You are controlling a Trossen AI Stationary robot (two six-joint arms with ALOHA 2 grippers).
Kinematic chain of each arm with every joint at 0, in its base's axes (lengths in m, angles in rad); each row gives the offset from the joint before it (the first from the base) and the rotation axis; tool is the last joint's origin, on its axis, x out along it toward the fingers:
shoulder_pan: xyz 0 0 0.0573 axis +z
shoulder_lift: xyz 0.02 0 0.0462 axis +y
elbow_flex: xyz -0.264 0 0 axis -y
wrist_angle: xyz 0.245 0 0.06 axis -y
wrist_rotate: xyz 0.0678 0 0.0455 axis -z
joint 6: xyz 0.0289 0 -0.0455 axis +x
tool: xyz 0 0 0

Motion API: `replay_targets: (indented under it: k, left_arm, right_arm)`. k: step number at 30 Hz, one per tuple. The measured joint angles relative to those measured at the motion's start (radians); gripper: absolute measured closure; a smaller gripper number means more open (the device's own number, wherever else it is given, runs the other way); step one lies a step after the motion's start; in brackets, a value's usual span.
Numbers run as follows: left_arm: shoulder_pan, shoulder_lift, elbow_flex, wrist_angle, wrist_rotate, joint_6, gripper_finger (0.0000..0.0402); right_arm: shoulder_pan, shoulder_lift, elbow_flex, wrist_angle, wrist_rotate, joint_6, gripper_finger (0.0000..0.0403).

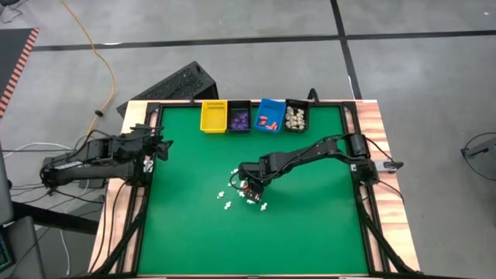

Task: Sort Halloween decoration
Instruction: Put the orange skeleton toy into the blue basket

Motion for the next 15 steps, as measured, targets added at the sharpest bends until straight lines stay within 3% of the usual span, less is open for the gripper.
replay_targets:
  k: [8,15]
  left_arm:
    - [0.0,0.0,0.0,0.0,-0.001,0.0,0.0145]
    - [0.0,0.0,0.0,0.0,-0.001,-0.001,0.0145]
  right_arm:
    - [-0.012,-0.006,-0.063,0.012,0.007,0.049,0.0238]
    - [-0.014,-0.005,-0.067,0.016,0.006,0.059,0.0332]
